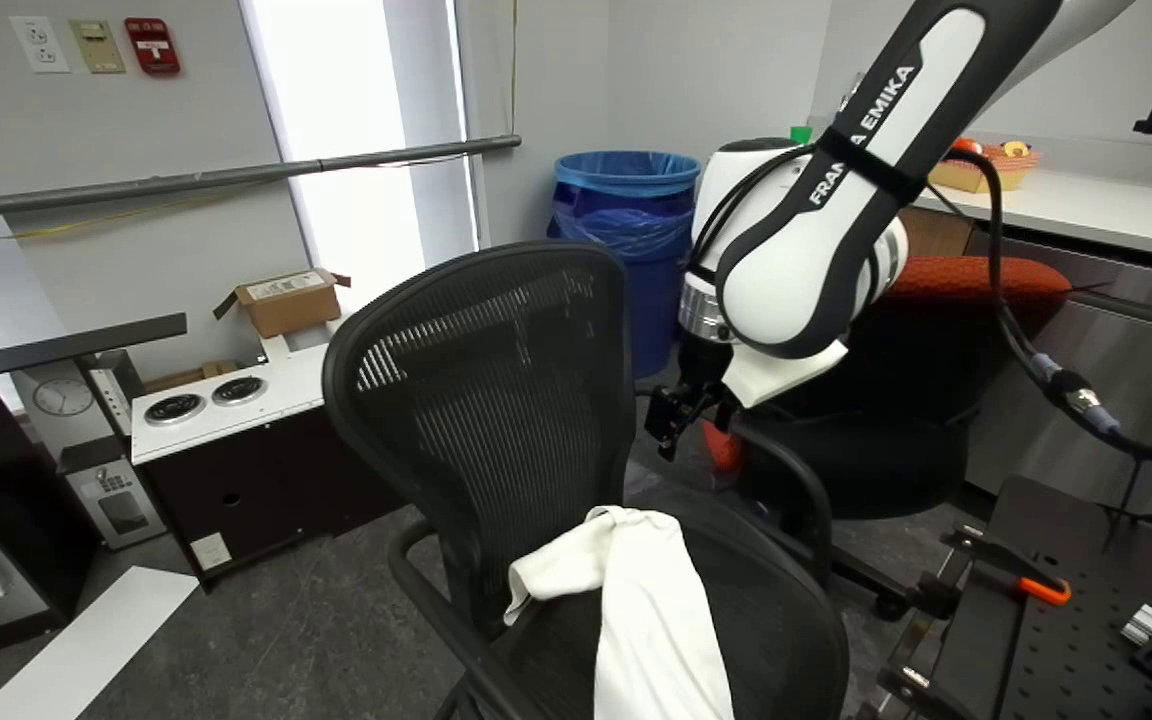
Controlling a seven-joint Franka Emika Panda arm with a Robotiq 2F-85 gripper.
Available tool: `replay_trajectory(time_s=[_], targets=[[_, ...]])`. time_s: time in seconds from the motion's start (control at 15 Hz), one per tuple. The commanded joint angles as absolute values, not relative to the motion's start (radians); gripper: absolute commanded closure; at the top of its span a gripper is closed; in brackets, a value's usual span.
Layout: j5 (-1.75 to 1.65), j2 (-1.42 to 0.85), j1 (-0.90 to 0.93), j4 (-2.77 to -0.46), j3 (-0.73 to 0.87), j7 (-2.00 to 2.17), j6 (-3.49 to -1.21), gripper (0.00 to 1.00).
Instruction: Take the towel from the seat and hang it on the backrest of the chair
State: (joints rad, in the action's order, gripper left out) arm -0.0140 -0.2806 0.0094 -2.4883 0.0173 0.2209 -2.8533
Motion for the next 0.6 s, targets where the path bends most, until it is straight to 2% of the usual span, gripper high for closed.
replay_trajectory(time_s=[0.0,0.53], targets=[[-0.045,-0.447,0.076,-2.372,0.081,0.264,-2.955,0.00],[-0.008,-0.703,0.168,-2.113,0.169,0.269,-2.958,0.00]])
